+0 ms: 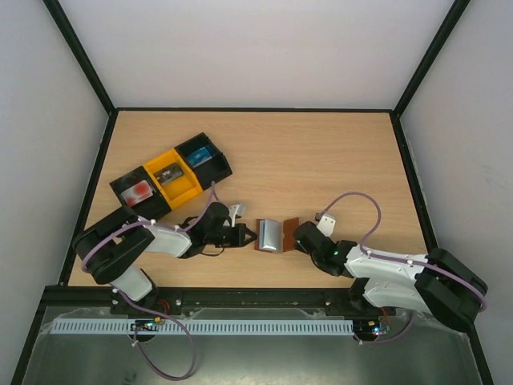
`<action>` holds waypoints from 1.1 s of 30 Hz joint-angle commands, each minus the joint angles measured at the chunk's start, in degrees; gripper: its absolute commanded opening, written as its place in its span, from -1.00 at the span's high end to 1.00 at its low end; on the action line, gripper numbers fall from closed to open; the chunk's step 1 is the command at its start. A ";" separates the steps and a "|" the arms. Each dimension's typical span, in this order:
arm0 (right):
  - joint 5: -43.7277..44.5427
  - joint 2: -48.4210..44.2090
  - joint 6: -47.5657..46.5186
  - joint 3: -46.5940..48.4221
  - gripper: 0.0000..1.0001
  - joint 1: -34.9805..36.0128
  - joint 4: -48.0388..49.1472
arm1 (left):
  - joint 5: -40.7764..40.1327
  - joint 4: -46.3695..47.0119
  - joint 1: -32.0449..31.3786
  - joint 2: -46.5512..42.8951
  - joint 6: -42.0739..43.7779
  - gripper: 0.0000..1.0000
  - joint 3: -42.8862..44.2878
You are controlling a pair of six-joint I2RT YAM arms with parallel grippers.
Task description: Take the credit cards out of the card holder
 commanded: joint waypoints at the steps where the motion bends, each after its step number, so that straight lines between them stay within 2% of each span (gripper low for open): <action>1: -0.83 1.01 -0.86 -1.02 0.95 -0.13 0.00 | 0.92 1.14 0.20 -1.29 -0.23 0.95 0.87; 4: -2.47 0.89 -1.63 0.81 0.83 -0.17 -2.04 | 0.29 0.32 0.18 -2.57 -0.28 0.95 0.43; 16: -0.87 -10.70 -2.71 10.24 -0.27 -0.17 -15.52 | -2.44 -6.52 0.16 -8.92 0.16 0.95 -0.49; 21: -2.36 -12.92 -4.90 14.25 -0.29 -0.10 -16.75 | -3.16 -8.60 0.09 -10.69 0.84 0.95 -0.91; 25: -12.14 -12.20 -9.04 14.95 -0.19 -0.17 -8.67 | -2.66 -8.38 0.01 -11.40 0.95 0.95 -1.12; 29: -17.80 -7.71 -9.23 14.15 -0.13 -0.03 -3.07 | -2.70 -8.47 0.02 -11.89 0.95 0.95 -1.07; 31: -20.04 -4.14 -8.86 13.82 -0.18 0.11 -0.39 | -2.63 -8.52 0.01 -12.17 1.01 0.95 -1.18; 33: -21.16 -1.20 -8.67 14.06 -0.30 0.71 1.66 | -2.61 -8.64 0.01 -12.34 1.12 0.95 -1.15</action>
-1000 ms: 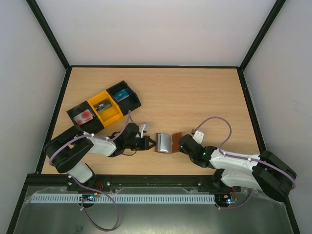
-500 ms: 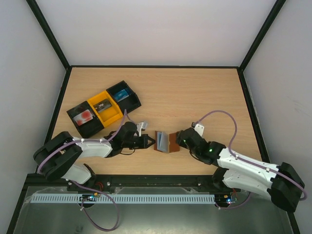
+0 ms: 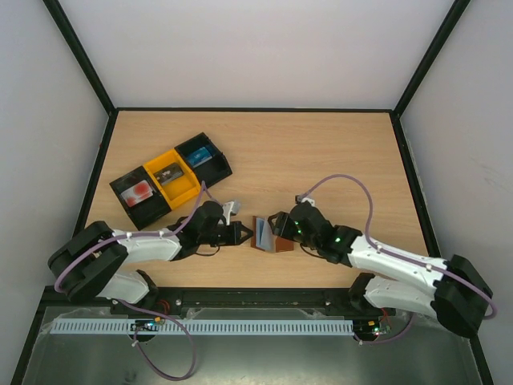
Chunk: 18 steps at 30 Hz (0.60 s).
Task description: Take the credit cards out of the card holder
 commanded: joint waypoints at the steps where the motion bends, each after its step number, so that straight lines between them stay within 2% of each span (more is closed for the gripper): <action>1: -5.23 6.24 -0.82 0.65 -0.32 1.06 6.79 | 0.03 -0.31 0.07 -1.43 0.98 0.95 -0.40; 12: -3.74 18.29 -2.21 3.89 -0.29 1.34 4.79 | -0.21 -1.27 -0.05 -1.67 1.42 0.95 -0.35; 18: -3.32 20.04 -2.87 3.48 -0.29 1.36 4.17 | -0.41 -1.48 -0.05 -1.38 1.70 0.95 -0.30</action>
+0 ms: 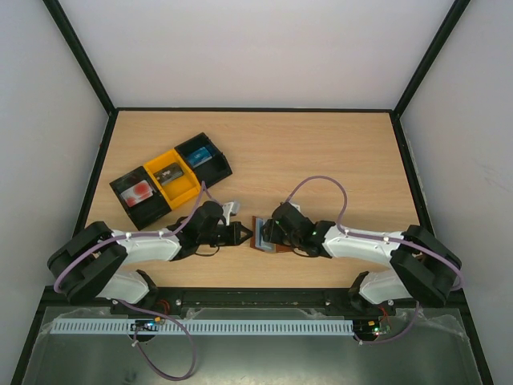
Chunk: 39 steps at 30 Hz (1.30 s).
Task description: Take the credit cards out of the card holder
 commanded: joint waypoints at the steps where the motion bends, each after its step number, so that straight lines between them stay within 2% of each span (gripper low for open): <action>1: 1.34 0.61 -1.17 0.85 -0.29 0.19 -0.97 | -0.32 -0.56 -0.01 -0.99 1.22 0.95 -0.30; 5: 3.84 1.50 -1.41 2.44 -0.32 0.22 -3.51 | -0.34 -0.81 -0.03 -1.22 1.33 0.95 -0.22; 10: 8.82 1.74 -1.68 3.67 -0.27 0.23 -10.07 | -1.14 -2.01 -0.08 -1.83 1.76 0.95 -0.22; 23: 12.51 -4.27 2.76 -2.18 -0.13 0.24 -15.09 | -1.48 -2.94 -0.08 -2.12 2.47 0.95 -0.57; 29: 10.10 -12.05 5.02 -0.41 0.08 0.41 -13.35 | -2.03 -3.48 -0.03 -2.28 2.31 0.95 -0.59; 34: 4.68 -17.92 5.80 -1.68 0.21 0.96 -2.14 | -1.79 -3.24 -0.20 -2.03 1.94 0.95 -0.57; 39: 0.62 -14.27 5.78 -2.03 0.24 1.85 5.00 | -1.99 -3.18 -0.43 -2.08 1.64 0.95 -0.50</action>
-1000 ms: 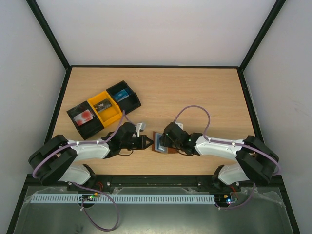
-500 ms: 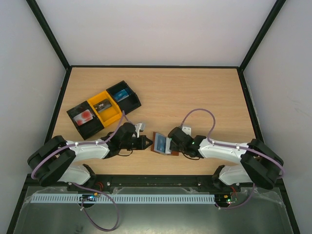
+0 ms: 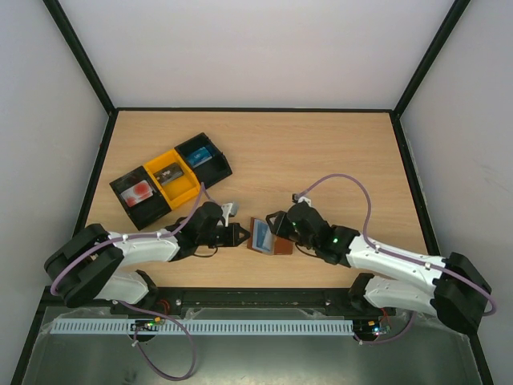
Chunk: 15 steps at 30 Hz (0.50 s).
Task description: Take the credit cards out of the card holder
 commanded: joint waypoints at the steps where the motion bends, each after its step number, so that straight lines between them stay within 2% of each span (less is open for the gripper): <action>1: -4.02 4.52 -0.02 0.84 0.24 1.53 7.14 | -0.59 0.11 -0.40 -0.66 -0.05 0.94 -0.46; 11: -2.94 15.65 -1.63 4.40 0.26 3.40 7.95 | -0.90 0.70 -0.83 -0.05 -0.77 0.95 -0.75; 15: -1.50 18.51 -1.38 4.73 0.28 3.40 5.06 | -1.00 0.46 -0.83 -0.16 -0.60 0.95 -0.82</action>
